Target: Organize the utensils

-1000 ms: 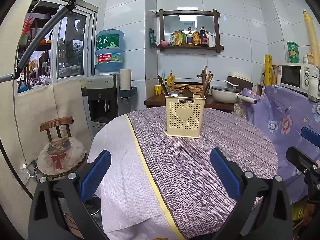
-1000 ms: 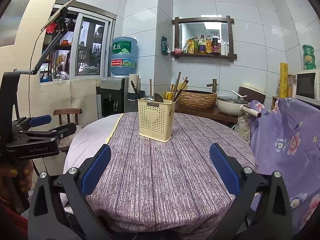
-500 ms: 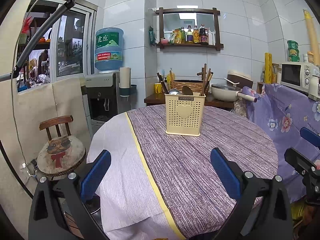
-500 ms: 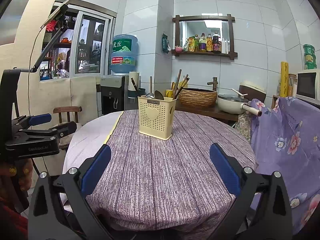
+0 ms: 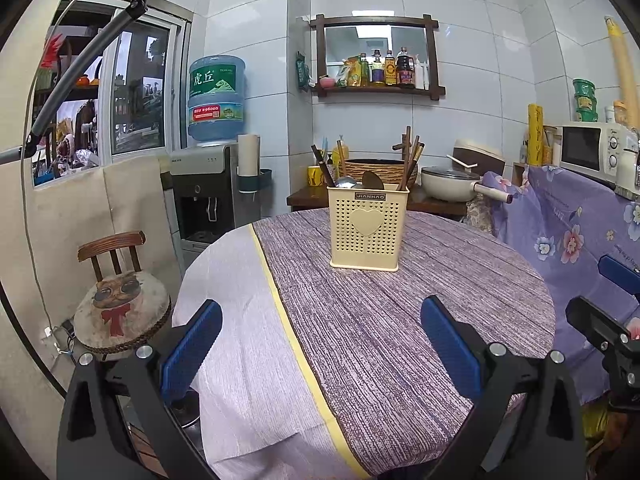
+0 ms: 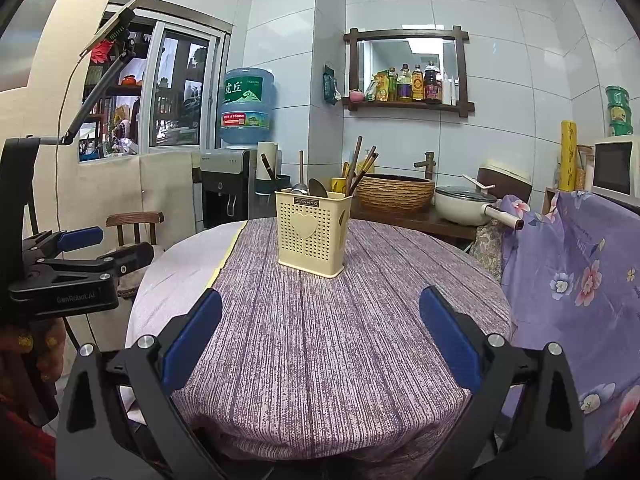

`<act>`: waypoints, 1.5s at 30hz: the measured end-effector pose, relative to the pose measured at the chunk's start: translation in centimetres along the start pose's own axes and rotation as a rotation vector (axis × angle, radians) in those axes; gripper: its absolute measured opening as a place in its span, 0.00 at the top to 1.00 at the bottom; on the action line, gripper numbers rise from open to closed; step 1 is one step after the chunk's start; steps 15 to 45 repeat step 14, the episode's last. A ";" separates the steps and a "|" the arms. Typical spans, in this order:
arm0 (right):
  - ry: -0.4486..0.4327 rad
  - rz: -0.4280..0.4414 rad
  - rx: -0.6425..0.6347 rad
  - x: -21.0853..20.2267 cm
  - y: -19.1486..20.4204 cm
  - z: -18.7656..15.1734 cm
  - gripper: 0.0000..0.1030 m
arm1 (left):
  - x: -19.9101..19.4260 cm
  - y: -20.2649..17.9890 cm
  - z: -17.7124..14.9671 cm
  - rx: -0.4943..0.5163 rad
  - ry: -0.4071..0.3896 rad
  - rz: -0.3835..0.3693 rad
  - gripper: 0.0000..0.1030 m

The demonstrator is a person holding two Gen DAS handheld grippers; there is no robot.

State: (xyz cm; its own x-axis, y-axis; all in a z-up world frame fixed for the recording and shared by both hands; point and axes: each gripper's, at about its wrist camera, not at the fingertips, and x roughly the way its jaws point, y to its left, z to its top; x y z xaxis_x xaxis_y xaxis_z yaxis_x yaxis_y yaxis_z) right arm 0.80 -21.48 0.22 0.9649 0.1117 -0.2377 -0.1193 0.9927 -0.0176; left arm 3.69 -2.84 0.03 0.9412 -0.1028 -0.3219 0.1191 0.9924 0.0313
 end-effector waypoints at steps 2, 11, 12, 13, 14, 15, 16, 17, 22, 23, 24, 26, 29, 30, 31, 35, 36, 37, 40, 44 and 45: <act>0.002 -0.001 -0.001 0.1 0.0 0.0 0.05 | 0.0 0.0 0.0 -0.003 -0.002 0.001 0.05; 0.010 -0.007 0.013 0.2 -0.2 -0.3 0.05 | -0.1 -0.2 -0.1 0.002 0.009 -0.002 0.05; 0.011 -0.007 0.014 0.3 -0.2 -0.3 0.05 | -0.1 -0.3 -0.1 0.004 0.008 -0.002 0.05; 0.012 -0.008 0.015 0.3 -0.3 -0.4 0.05 | -0.1 -0.3 -0.1 0.006 0.009 -0.003 0.05; 0.012 -0.009 0.016 0.3 -0.3 -0.4 0.05 | 0.0 -0.3 -0.1 0.006 0.010 -0.004 0.05; 0.012 -0.009 0.016 0.3 -0.3 -0.4 0.05 | 0.0 -0.3 -0.1 0.006 0.010 -0.004 0.05; 0.012 -0.009 0.016 0.3 -0.3 -0.4 0.05 | 0.0 -0.3 -0.1 0.006 0.010 -0.004 0.05; 0.012 -0.009 0.016 0.3 -0.3 -0.4 0.05 | 0.0 -0.3 -0.1 0.006 0.010 -0.004 0.05; 0.012 -0.009 0.016 0.3 -0.3 -0.4 0.05 | 0.0 -0.3 -0.1 0.006 0.010 -0.004 0.05; 0.012 -0.009 0.016 0.3 -0.3 -0.4 0.05 | 0.0 -0.3 -0.1 0.006 0.010 -0.004 0.05; 0.012 -0.009 0.016 0.3 -0.3 -0.4 0.05 | 0.0 -0.3 -0.1 0.006 0.010 -0.004 0.05; 0.012 -0.009 0.016 0.3 -0.3 -0.4 0.05 | 0.0 -0.3 -0.1 0.006 0.010 -0.004 0.05; 0.012 -0.009 0.016 0.3 -0.3 -0.4 0.05 | 0.0 -0.3 -0.1 0.006 0.010 -0.004 0.05; 0.012 -0.009 0.016 0.3 -0.3 -0.4 0.05 | 0.0 -0.3 -0.1 0.006 0.010 -0.004 0.05; 0.012 -0.009 0.016 0.3 -0.3 -0.4 0.05 | 0.0 -0.3 -0.1 0.006 0.010 -0.004 0.05; 0.012 -0.009 0.016 0.3 -0.3 -0.4 0.05 | 0.0 -0.3 -0.1 0.006 0.010 -0.004 0.05; 0.012 -0.009 0.016 0.3 -0.3 -0.4 0.05 | 0.0 -0.3 -0.1 0.006 0.010 -0.004 0.05; 0.012 -0.009 0.016 0.3 -0.3 -0.4 0.05 | 0.0 -0.3 -0.1 0.006 0.010 -0.004 0.05; 0.012 -0.009 0.016 0.3 -0.3 -0.4 0.05 | 0.0 -0.3 -0.1 0.006 0.010 -0.004 0.05; 0.012 -0.009 0.016 0.3 -0.3 -0.4 0.05 | 0.0 -0.3 -0.1 0.006 0.010 -0.004 0.05; 0.012 -0.009 0.016 0.3 -0.3 -0.4 0.05 | 0.0 -0.3 -0.1 0.006 0.010 -0.004 0.05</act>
